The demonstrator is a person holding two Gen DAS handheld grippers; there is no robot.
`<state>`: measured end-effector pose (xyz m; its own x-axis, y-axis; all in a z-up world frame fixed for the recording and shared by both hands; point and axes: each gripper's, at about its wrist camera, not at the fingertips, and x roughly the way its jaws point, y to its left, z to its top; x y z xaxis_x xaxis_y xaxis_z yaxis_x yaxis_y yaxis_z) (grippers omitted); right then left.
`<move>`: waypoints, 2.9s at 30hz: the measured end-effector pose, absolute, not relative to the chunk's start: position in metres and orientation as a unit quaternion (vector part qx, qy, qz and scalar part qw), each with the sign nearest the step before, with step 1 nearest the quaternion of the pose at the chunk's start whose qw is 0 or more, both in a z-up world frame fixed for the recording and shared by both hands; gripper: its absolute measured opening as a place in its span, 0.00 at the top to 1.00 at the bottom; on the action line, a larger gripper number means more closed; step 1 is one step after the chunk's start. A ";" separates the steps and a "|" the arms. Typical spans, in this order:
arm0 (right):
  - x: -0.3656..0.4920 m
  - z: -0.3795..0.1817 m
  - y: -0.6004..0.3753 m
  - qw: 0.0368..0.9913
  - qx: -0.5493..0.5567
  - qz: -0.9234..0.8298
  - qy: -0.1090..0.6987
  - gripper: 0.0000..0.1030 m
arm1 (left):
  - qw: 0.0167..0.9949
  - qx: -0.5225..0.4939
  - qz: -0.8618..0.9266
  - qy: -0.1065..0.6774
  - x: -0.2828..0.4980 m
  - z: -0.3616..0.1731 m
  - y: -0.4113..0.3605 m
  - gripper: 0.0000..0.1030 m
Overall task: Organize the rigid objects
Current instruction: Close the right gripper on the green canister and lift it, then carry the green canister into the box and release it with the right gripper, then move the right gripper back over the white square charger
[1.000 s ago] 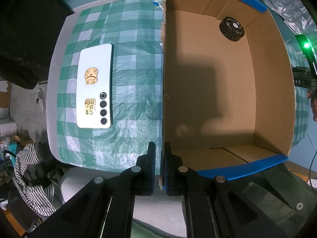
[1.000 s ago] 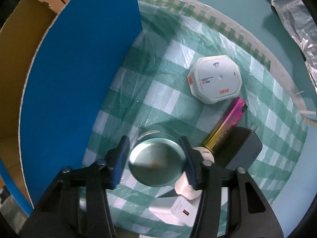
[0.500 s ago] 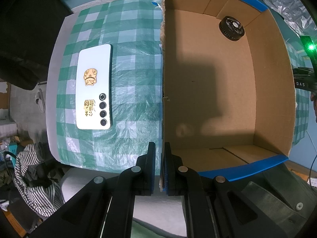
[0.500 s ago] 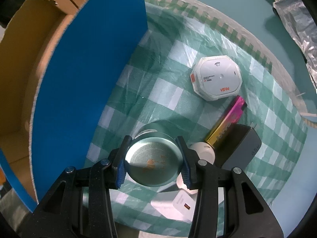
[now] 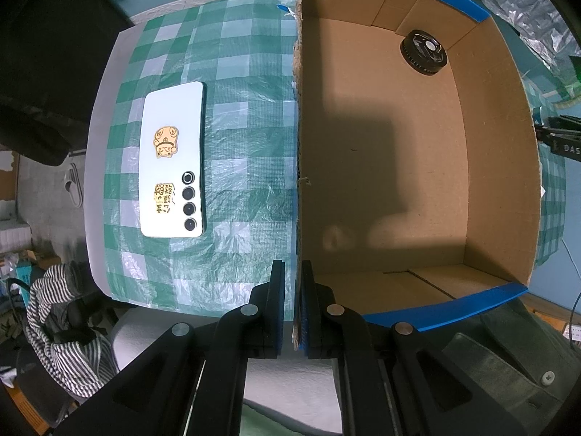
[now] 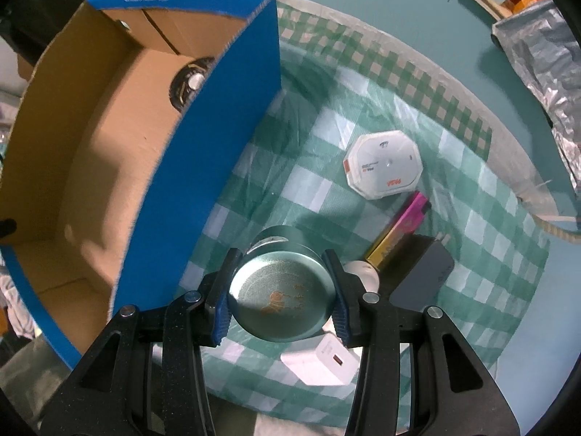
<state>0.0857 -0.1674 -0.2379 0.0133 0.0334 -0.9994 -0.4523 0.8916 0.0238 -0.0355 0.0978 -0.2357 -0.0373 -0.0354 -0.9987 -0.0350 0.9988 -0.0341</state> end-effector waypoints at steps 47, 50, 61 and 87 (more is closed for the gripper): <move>0.094 -0.213 -0.064 0.691 -0.187 0.266 0.645 0.57 | 0.695 -0.026 0.000 0.718 -0.038 -0.236 0.097 0.93; 0.094 -0.221 -0.063 0.687 -0.190 0.262 0.651 0.57 | 0.695 -0.027 0.001 0.719 -0.038 -0.236 0.097 0.93; 0.096 -0.232 -0.064 0.687 -0.198 0.244 0.655 0.57 | 0.692 -0.027 -0.001 0.721 -0.037 -0.238 0.098 0.93; 0.092 -0.186 -0.075 0.718 -0.168 0.247 0.629 0.51 | 0.693 -0.025 -0.004 0.721 -0.037 -0.237 0.096 0.93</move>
